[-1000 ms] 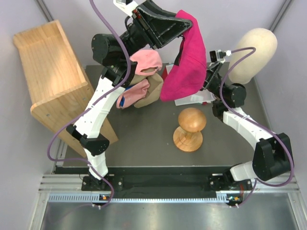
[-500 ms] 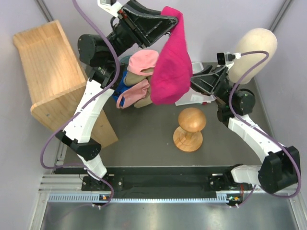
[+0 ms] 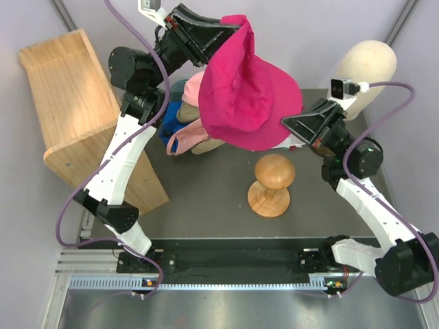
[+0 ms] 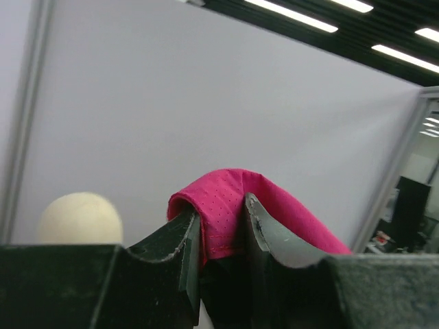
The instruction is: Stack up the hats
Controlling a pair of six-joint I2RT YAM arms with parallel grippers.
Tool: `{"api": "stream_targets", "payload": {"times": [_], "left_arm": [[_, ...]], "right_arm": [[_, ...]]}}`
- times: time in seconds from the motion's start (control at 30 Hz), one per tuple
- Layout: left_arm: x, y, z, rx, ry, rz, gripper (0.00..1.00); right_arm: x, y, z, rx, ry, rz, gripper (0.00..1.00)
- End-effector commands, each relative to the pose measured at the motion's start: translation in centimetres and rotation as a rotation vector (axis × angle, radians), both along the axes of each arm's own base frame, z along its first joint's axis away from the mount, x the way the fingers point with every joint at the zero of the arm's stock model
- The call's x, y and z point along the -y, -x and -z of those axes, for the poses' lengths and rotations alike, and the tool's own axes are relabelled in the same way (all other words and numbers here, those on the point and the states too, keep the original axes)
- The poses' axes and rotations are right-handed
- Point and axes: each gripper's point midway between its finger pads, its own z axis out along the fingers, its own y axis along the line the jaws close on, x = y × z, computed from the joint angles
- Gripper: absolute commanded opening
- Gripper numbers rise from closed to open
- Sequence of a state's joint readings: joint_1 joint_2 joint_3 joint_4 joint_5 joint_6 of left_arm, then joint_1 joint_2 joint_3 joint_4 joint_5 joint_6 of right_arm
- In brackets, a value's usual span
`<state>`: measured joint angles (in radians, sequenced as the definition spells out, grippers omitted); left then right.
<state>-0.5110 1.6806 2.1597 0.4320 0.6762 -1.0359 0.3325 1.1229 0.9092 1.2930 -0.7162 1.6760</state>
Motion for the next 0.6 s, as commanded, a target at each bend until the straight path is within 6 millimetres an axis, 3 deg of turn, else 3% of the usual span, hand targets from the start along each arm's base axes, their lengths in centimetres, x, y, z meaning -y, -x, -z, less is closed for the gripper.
{"api": "stream_targets", "payload": {"times": [0.0, 0.03, 0.07, 0.13, 0.17, 0.23, 0.27, 0.33, 0.57], "left_arm": [[-2.4, -1.8, 0.9, 0.007, -0.056, -0.159, 0.00], [-2.7, -3.2, 1.7, -0.024, -0.069, -0.208, 0.00], [-3.2, -4.0, 2.2, -0.019, -0.090, -0.271, 0.08], [-4.1, -6.7, 4.5, -0.103, -0.154, -0.368, 0.35], [-4.9, -8.1, 4.9, -0.110, -0.163, -0.459, 0.58], [-5.4, -9.9, 7.1, -0.178, -0.225, -0.533, 0.75], [-5.7, -10.9, 7.7, -0.180, -0.241, -0.583, 0.89], [-6.0, -12.6, 9.5, -0.224, -0.281, -0.637, 0.99], [-7.2, -17.7, 13.3, -0.333, -0.342, -0.798, 0.99]], "right_arm": [[2.3, 4.6, -2.7, 0.234, -0.037, 0.085, 0.00], [2.5, 4.5, -2.8, 0.236, -0.018, 0.111, 0.00], [2.4, 3.4, -2.9, 0.201, 0.013, 0.150, 0.00], [3.1, 3.0, -3.5, 0.209, 0.038, 0.239, 0.00], [3.1, 2.1, -3.5, 0.155, 0.070, 0.271, 0.00], [4.1, 1.2, -4.0, 0.164, 0.102, 0.392, 0.00], [4.3, 0.4, -4.1, 0.113, 0.133, 0.426, 0.00], [5.5, -0.1, -5.3, 0.138, 0.146, 0.533, 0.00], [7.8, -3.3, -6.5, 0.033, 0.144, 0.649, 0.00]]}}
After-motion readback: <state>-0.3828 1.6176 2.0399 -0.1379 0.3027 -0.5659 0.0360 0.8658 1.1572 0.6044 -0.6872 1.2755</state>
